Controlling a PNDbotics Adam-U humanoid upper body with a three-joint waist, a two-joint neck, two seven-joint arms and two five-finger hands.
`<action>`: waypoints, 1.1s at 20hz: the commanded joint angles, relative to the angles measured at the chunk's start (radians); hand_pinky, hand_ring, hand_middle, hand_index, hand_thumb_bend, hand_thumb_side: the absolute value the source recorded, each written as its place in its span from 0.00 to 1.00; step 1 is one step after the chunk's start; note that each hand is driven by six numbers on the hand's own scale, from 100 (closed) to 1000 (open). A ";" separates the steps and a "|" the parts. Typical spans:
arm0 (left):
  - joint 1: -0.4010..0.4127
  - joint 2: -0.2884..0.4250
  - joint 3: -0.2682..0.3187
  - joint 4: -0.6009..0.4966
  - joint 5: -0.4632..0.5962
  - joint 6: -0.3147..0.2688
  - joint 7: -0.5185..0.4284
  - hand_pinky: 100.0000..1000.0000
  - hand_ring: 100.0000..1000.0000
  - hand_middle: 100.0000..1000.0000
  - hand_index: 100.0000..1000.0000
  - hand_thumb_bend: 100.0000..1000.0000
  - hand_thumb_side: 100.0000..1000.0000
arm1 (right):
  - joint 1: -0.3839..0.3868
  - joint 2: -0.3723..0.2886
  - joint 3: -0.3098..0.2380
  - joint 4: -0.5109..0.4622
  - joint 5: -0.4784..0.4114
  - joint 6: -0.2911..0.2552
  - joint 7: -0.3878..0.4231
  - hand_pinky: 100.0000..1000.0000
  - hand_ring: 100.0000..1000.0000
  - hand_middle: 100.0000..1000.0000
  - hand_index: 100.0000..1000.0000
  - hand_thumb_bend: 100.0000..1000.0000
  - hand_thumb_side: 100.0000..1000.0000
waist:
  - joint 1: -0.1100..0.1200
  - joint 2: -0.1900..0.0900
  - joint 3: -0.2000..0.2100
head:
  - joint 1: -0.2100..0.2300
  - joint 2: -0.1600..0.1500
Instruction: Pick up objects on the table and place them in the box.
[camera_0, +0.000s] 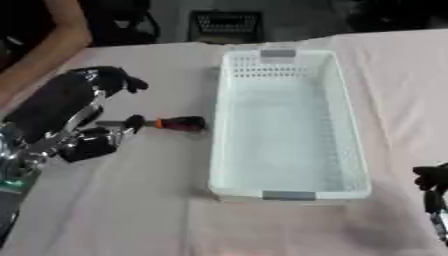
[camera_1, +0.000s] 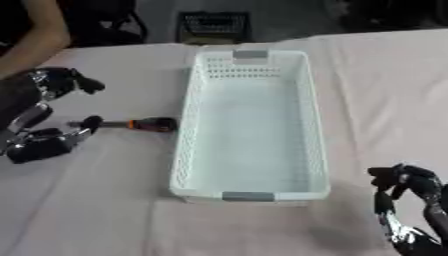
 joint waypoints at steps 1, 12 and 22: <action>-0.056 0.081 -0.031 0.025 0.079 0.033 -0.031 0.68 0.68 0.58 0.80 0.13 0.05 | -0.006 -0.024 0.001 -0.017 -0.006 -0.002 0.004 0.37 0.50 0.53 0.76 0.00 0.76 | 0.001 -0.015 -0.002 | 0.013 -0.009; -0.214 0.157 -0.154 0.173 0.258 0.007 -0.191 0.68 0.70 0.62 0.83 0.04 0.12 | -0.005 -0.027 0.005 -0.014 -0.005 -0.006 0.010 0.37 0.50 0.53 0.76 0.00 0.76 | 0.005 -0.015 -0.009 | 0.016 0.002; -0.379 0.225 -0.259 0.306 0.209 -0.069 -0.267 0.71 0.73 0.66 0.82 0.47 0.27 | -0.004 -0.032 0.010 -0.010 -0.006 -0.010 0.016 0.37 0.50 0.53 0.76 0.00 0.76 | 0.011 -0.019 -0.015 | 0.022 0.010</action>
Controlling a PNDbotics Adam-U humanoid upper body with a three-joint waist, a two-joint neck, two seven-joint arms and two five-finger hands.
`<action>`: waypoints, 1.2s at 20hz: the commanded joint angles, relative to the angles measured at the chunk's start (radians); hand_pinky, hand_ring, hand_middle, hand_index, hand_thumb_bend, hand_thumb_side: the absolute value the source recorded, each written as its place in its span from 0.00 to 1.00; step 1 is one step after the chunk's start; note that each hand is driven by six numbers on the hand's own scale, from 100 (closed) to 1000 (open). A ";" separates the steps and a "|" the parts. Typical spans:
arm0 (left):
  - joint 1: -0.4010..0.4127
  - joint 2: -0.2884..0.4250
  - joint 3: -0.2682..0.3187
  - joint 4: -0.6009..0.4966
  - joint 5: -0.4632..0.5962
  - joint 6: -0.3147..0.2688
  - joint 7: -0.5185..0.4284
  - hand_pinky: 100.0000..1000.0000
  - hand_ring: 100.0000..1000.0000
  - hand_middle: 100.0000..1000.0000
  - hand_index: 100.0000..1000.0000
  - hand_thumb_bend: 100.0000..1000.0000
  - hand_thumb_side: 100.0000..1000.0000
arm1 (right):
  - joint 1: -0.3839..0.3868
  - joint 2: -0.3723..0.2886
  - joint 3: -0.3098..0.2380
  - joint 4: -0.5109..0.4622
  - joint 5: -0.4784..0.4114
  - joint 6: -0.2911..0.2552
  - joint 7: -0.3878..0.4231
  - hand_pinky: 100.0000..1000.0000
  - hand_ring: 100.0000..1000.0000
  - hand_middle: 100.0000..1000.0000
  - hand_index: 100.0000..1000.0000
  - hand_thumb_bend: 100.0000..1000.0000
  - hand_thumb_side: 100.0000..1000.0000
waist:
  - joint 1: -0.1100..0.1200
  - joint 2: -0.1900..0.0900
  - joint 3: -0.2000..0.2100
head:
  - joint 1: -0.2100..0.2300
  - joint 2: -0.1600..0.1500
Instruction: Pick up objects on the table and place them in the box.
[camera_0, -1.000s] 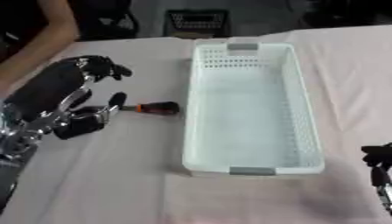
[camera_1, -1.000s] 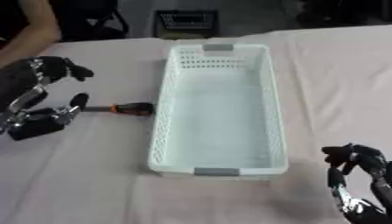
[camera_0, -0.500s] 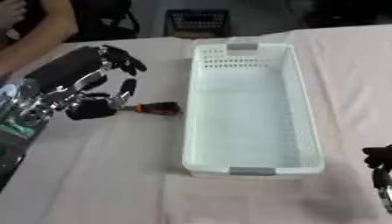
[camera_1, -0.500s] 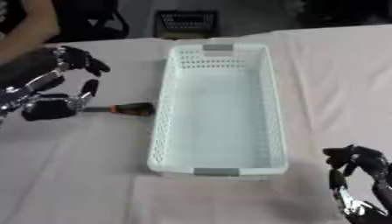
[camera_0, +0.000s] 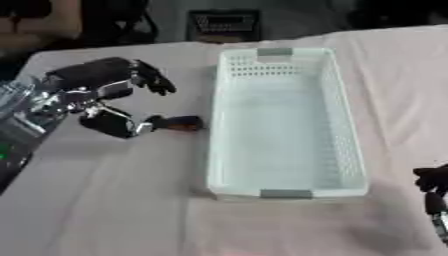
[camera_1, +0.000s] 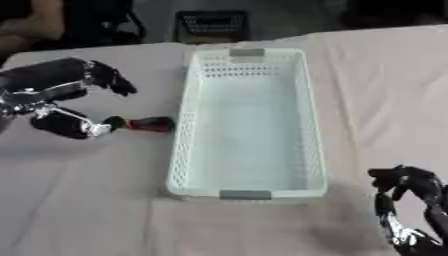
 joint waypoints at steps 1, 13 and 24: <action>-0.049 0.020 -0.016 0.040 -0.044 -0.023 0.004 0.71 0.73 0.66 0.81 0.48 0.28 | -0.004 -0.023 0.000 -0.012 -0.006 -0.002 0.002 0.37 0.50 0.53 0.76 0.00 0.76 | -0.001 -0.018 -0.002 | 0.013 0.002; -0.140 -0.088 -0.067 0.211 -0.110 -0.067 0.007 0.70 0.72 0.65 0.81 0.41 0.28 | -0.002 -0.021 0.000 -0.012 -0.007 -0.004 0.003 0.37 0.50 0.53 0.76 0.00 0.76 | -0.002 -0.020 -0.006 | 0.011 0.006; -0.150 -0.147 -0.102 0.300 -0.165 -0.100 0.005 0.70 0.73 0.65 0.81 0.40 0.33 | -0.004 -0.020 0.000 -0.011 -0.009 -0.005 0.005 0.37 0.50 0.53 0.77 0.00 0.76 | -0.004 -0.019 -0.008 | 0.011 0.007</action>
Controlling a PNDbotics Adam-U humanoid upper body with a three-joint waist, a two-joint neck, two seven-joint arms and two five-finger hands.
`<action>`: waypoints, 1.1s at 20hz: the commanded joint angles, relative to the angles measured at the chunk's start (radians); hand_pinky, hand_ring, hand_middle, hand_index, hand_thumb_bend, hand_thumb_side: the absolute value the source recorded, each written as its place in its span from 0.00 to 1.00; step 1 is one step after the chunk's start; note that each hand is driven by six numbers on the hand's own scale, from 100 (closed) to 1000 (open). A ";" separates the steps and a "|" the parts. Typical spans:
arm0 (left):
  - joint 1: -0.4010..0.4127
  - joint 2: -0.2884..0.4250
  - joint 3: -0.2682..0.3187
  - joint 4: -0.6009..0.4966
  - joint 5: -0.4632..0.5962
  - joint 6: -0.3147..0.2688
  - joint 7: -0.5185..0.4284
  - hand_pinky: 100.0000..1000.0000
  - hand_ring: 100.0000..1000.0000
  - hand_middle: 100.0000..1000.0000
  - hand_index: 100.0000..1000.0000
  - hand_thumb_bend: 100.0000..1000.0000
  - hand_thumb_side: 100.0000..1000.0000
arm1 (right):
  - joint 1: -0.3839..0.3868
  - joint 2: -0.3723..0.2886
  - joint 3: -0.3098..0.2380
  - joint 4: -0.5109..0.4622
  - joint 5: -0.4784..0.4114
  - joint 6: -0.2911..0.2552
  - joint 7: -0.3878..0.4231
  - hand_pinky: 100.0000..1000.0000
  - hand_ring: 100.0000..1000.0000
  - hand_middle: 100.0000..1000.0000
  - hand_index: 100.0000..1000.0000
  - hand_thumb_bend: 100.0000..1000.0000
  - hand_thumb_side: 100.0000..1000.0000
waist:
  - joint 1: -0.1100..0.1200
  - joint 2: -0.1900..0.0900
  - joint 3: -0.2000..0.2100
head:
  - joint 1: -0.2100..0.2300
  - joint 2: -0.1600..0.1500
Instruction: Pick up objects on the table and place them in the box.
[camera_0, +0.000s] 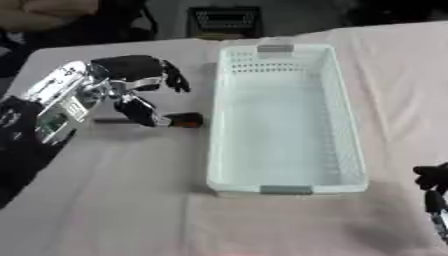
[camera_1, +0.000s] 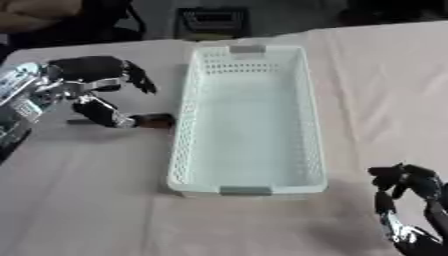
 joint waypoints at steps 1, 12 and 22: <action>-0.020 0.004 0.001 0.015 -0.018 -0.013 0.003 0.70 0.73 0.65 0.80 0.39 0.33 | -0.004 -0.020 -0.002 -0.015 -0.008 -0.003 0.002 0.37 0.50 0.53 0.77 0.00 0.76 | -0.003 -0.017 -0.001 | 0.004 -0.002; -0.006 -0.014 -0.004 0.061 -0.065 -0.028 0.019 0.71 0.73 0.65 0.79 0.41 0.31 | -0.005 -0.019 -0.004 -0.015 -0.009 -0.003 0.001 0.37 0.50 0.53 0.76 0.00 0.76 | -0.004 -0.016 -0.002 | -0.001 -0.012; 0.023 -0.054 -0.003 0.100 -0.201 0.008 0.103 0.71 0.75 0.66 0.78 0.45 0.32 | -0.005 -0.016 -0.004 -0.016 -0.010 -0.003 0.000 0.37 0.50 0.53 0.76 0.00 0.76 | -0.008 -0.013 0.000 | -0.003 -0.014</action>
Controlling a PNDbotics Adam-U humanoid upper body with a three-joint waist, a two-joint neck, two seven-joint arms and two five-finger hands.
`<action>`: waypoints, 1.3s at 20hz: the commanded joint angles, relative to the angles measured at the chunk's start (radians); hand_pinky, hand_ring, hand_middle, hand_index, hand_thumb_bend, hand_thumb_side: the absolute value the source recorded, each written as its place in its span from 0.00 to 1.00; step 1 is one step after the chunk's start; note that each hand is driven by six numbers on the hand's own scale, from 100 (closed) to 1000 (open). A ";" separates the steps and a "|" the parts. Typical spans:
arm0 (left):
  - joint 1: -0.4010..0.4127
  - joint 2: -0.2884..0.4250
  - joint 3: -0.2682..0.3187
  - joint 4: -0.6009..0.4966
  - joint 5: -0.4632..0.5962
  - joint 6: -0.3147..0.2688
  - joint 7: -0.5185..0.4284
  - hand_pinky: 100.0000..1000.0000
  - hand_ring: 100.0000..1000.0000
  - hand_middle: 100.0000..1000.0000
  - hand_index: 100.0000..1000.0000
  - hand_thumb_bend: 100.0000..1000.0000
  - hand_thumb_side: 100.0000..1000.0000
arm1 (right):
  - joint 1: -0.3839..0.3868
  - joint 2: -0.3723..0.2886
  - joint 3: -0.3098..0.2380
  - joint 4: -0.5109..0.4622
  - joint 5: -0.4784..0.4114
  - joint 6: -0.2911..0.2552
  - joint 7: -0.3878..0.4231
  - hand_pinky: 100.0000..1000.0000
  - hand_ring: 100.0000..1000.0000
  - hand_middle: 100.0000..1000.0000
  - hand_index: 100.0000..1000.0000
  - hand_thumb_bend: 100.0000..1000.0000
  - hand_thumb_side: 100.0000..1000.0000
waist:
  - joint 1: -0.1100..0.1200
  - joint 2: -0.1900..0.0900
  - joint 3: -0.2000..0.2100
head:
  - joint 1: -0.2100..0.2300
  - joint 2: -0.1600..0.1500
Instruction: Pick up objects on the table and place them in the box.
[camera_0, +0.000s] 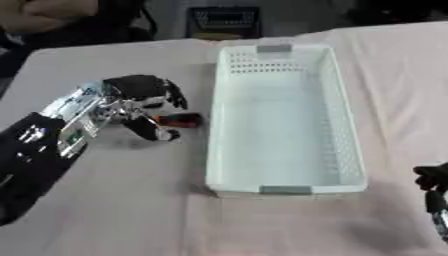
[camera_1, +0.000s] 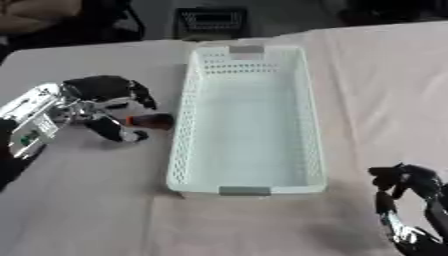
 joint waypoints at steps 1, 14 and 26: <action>-0.004 0.000 0.007 0.011 -0.049 0.009 0.030 0.71 0.75 0.66 0.78 0.45 0.31 | -0.005 -0.016 -0.004 -0.017 -0.004 -0.003 0.000 0.37 0.50 0.53 0.76 0.00 0.76 | -0.004 -0.013 0.001 | -0.003 -0.012; 0.010 -0.038 0.021 0.090 -0.087 0.012 0.069 0.69 0.69 0.63 0.76 0.37 0.29 | -0.005 -0.014 -0.004 -0.017 -0.004 -0.003 0.000 0.37 0.50 0.53 0.76 0.00 0.76 | -0.007 -0.011 0.000 | -0.003 -0.015; -0.002 -0.086 0.055 0.175 -0.119 0.040 0.100 0.67 0.66 0.62 0.75 0.33 0.27 | -0.005 -0.013 -0.004 -0.017 -0.005 -0.004 0.000 0.37 0.50 0.53 0.76 0.00 0.76 | -0.010 -0.012 -0.001 | -0.009 -0.024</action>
